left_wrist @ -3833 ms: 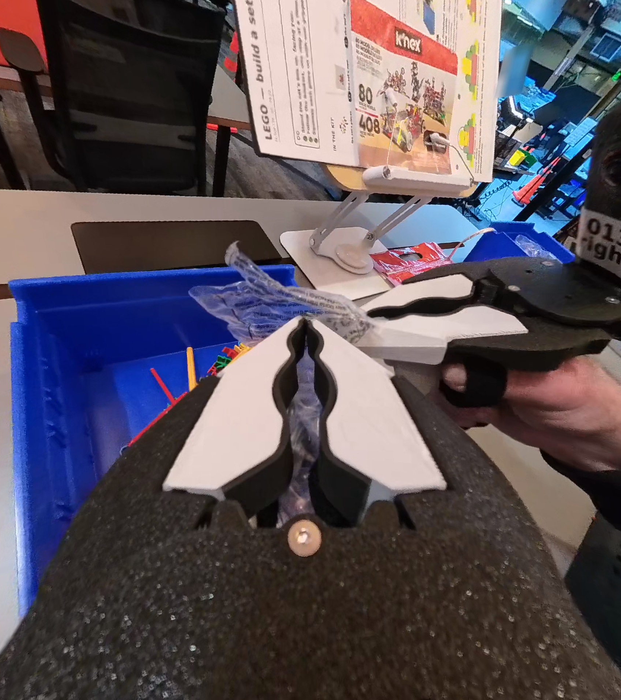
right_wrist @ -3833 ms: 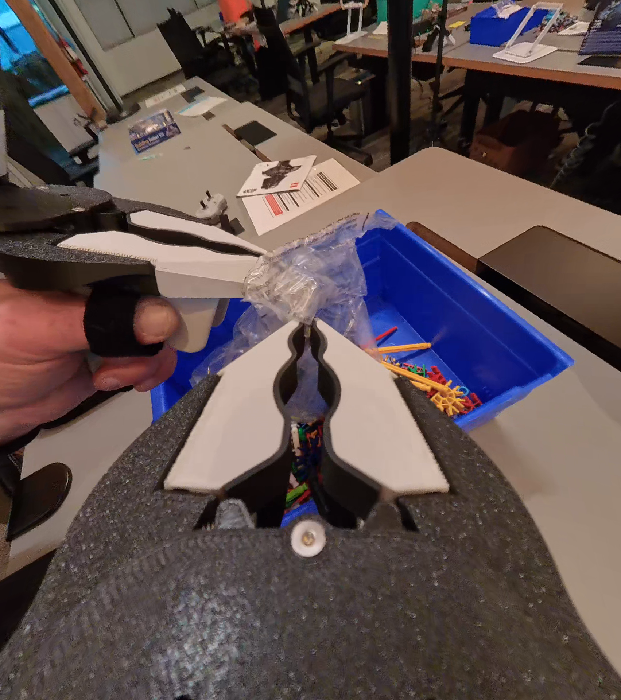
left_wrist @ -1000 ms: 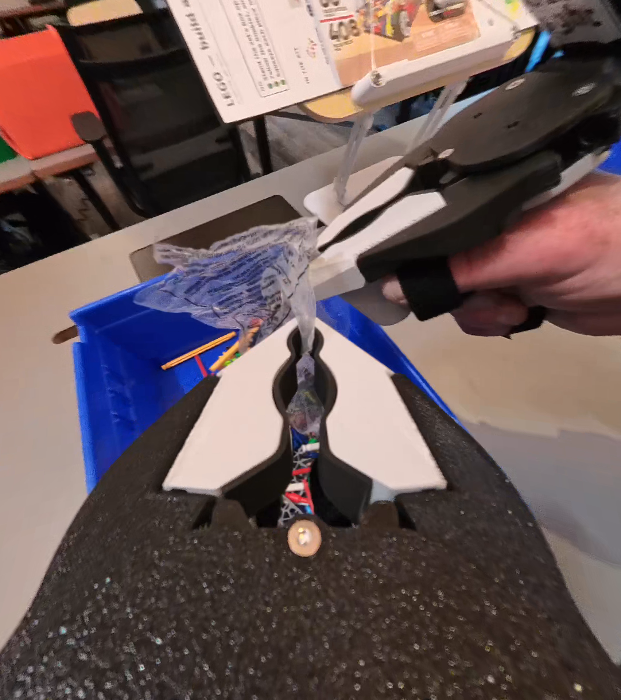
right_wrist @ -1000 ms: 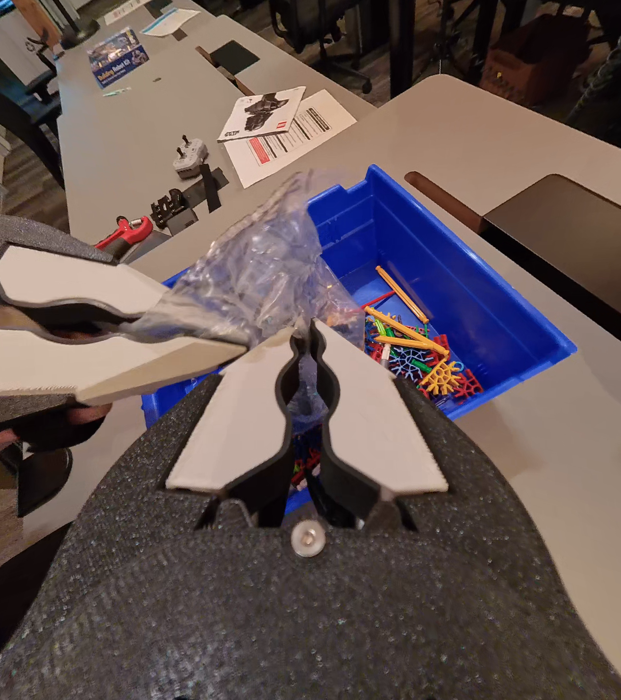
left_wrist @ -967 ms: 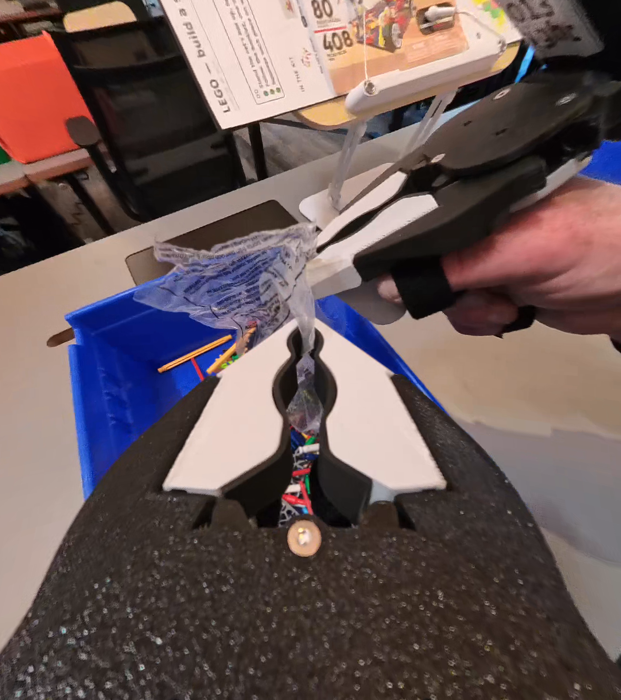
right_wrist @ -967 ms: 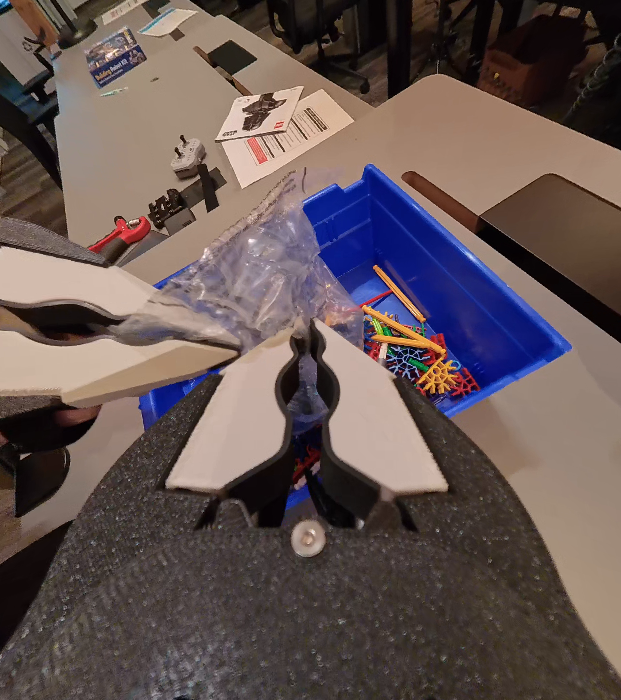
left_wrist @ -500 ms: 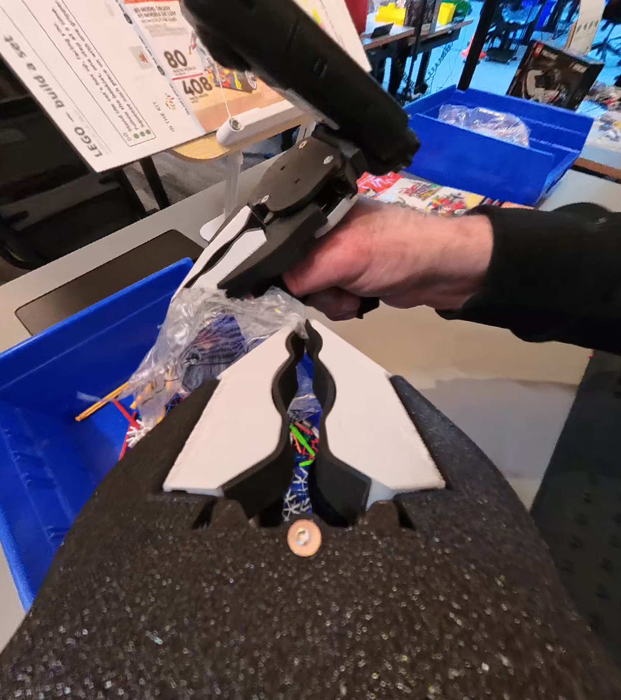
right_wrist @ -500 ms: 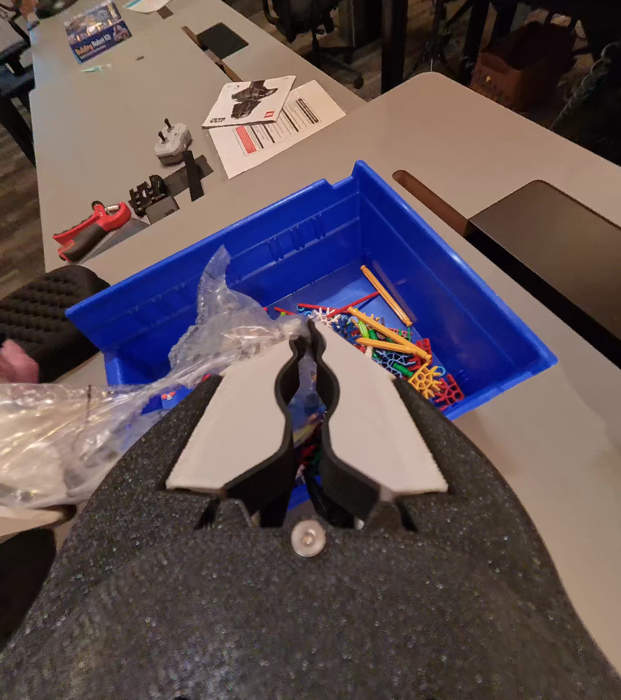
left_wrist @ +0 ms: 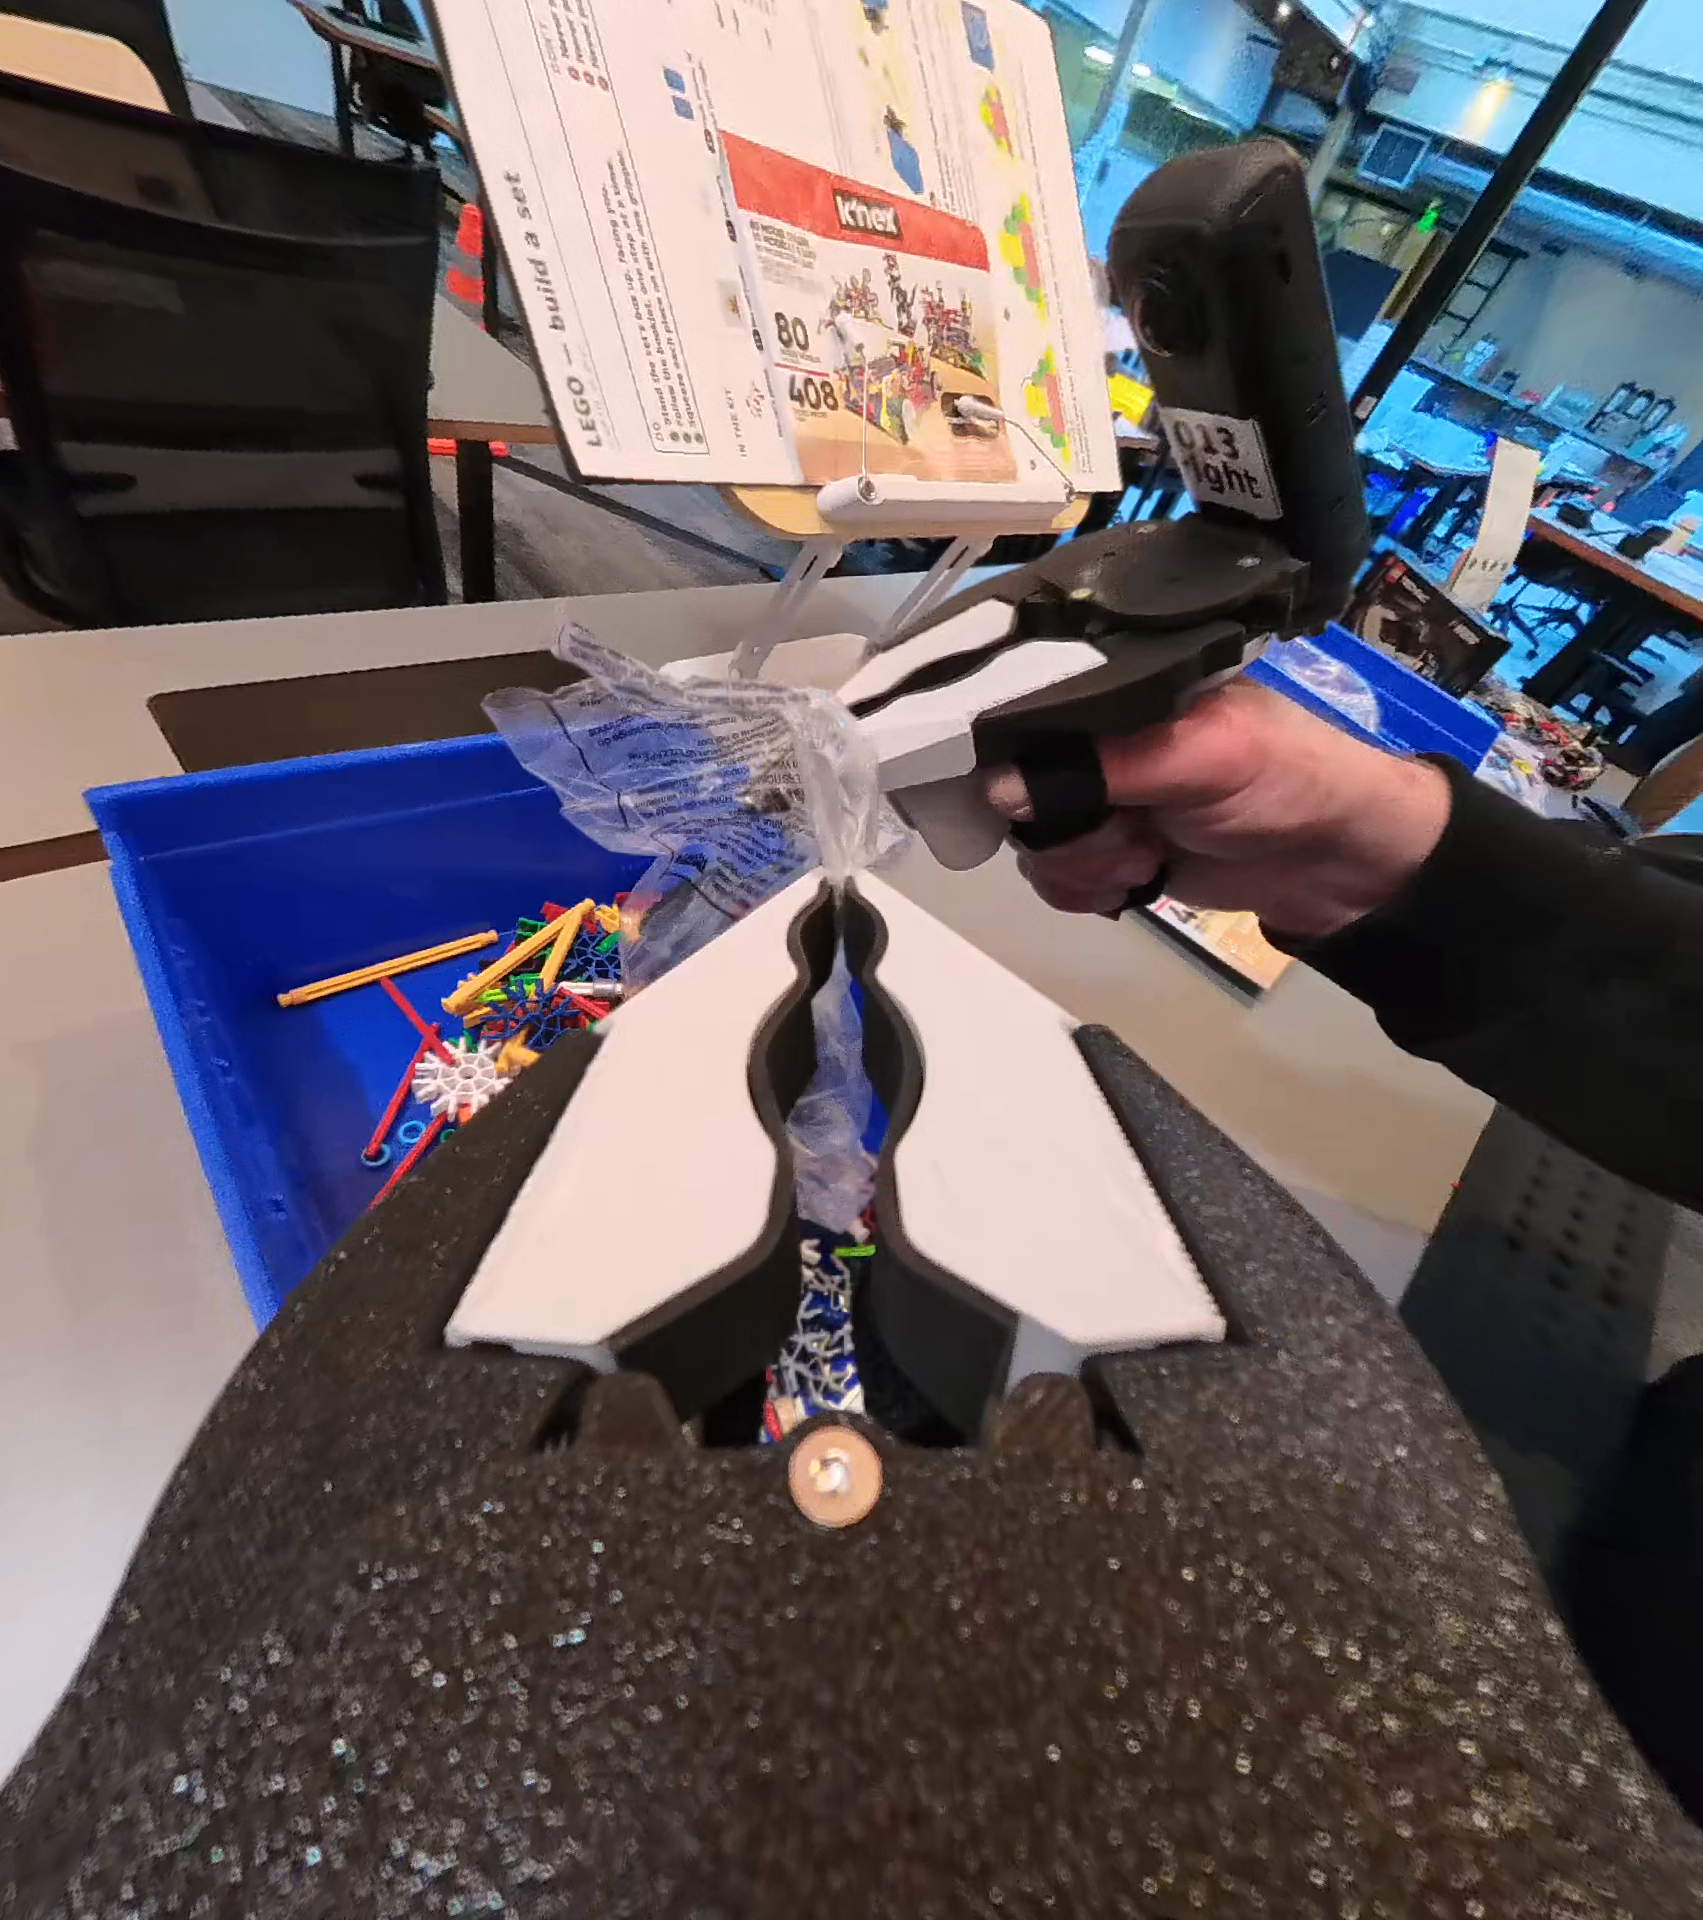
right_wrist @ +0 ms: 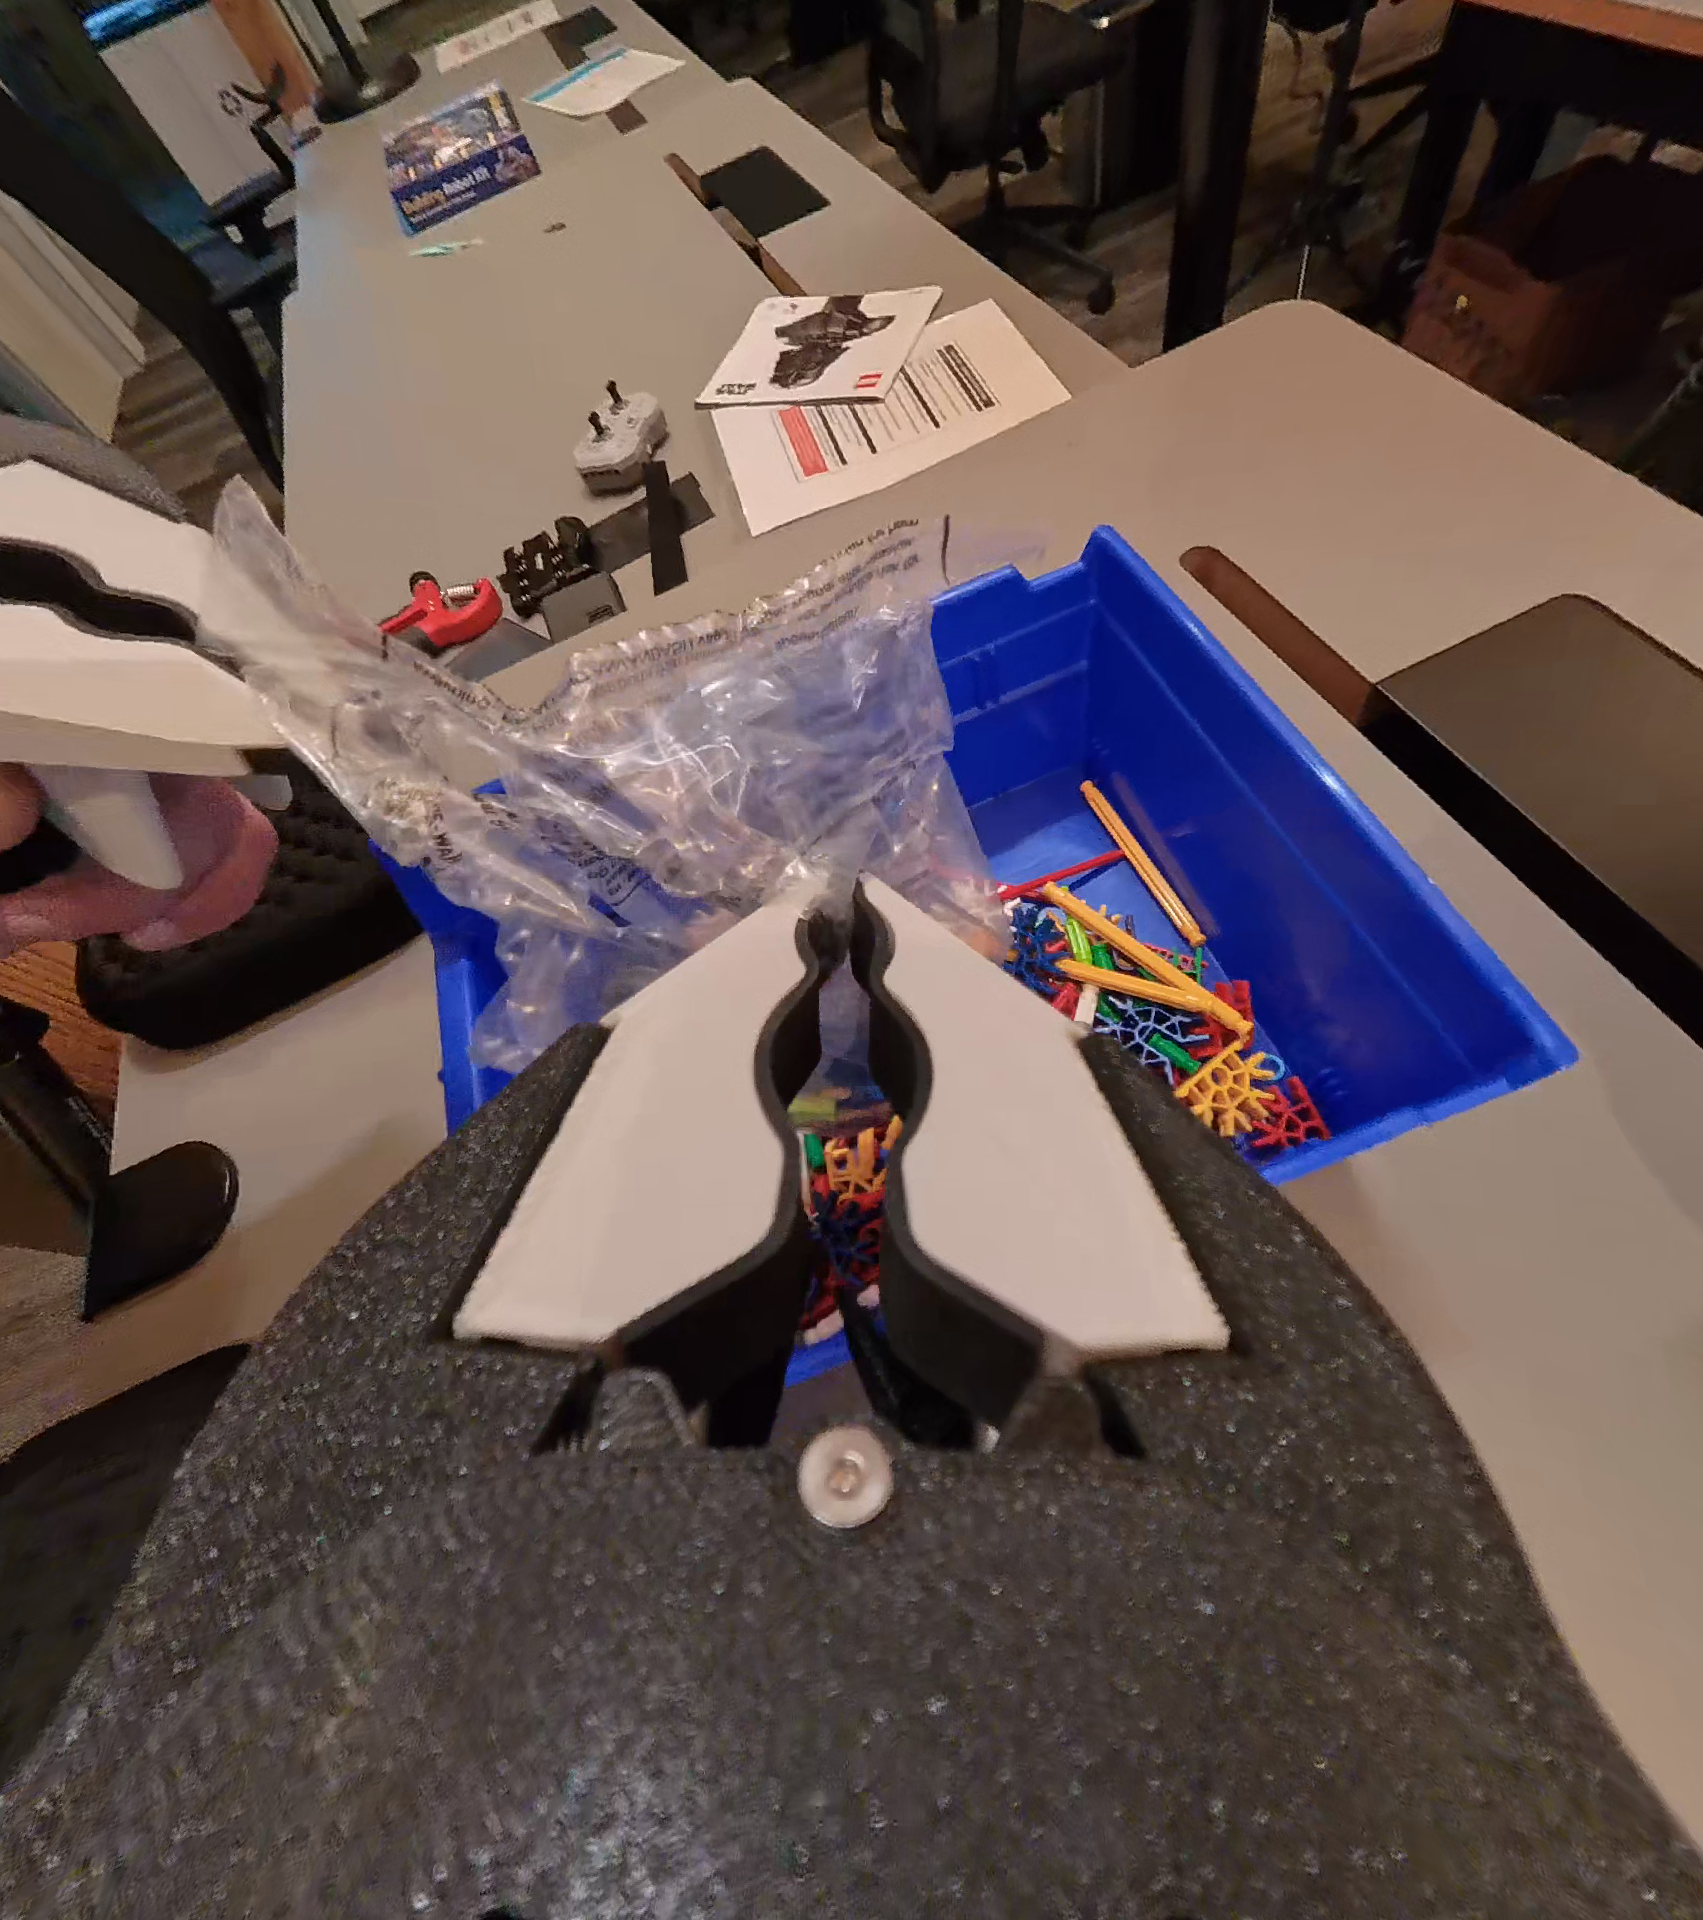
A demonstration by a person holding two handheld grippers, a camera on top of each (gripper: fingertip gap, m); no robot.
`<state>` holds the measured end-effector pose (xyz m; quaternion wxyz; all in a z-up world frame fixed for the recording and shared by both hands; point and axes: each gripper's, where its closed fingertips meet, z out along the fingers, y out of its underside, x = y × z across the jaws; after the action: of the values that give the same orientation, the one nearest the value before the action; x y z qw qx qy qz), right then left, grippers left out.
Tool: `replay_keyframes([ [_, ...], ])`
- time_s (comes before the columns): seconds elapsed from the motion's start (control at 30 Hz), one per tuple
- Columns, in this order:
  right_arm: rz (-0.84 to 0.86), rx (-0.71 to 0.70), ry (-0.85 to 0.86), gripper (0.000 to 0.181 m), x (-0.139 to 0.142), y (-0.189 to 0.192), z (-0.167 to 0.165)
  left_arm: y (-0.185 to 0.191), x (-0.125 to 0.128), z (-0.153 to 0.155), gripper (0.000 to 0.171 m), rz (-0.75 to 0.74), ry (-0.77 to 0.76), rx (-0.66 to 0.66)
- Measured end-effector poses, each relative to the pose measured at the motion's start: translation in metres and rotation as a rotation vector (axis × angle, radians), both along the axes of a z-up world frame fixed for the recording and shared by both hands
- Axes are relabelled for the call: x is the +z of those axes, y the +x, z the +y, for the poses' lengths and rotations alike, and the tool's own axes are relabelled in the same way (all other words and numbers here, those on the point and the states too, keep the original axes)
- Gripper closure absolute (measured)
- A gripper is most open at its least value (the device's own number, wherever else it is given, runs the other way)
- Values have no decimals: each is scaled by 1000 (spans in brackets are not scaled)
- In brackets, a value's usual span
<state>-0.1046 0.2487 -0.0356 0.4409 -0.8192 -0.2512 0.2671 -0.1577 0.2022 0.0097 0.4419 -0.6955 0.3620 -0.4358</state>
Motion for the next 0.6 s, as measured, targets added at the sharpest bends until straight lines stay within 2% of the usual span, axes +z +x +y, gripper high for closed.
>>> replay_keyframes([
  [0.17,-23,-15,-16,181,-8,0,-1,7,-4,-2,171,-12,-19,-33],
  [0.33,-72,12,-35,153,-13,2,-11,9,-7,0,171,-17,-49,-30],
  [0.43,-101,23,-16,148,-8,8,-22,9,-7,4,171,-11,-62,-17],
  [0.6,-139,180,-38,149,-12,5,-61,8,-6,8,171,-32,-89,-10],
])
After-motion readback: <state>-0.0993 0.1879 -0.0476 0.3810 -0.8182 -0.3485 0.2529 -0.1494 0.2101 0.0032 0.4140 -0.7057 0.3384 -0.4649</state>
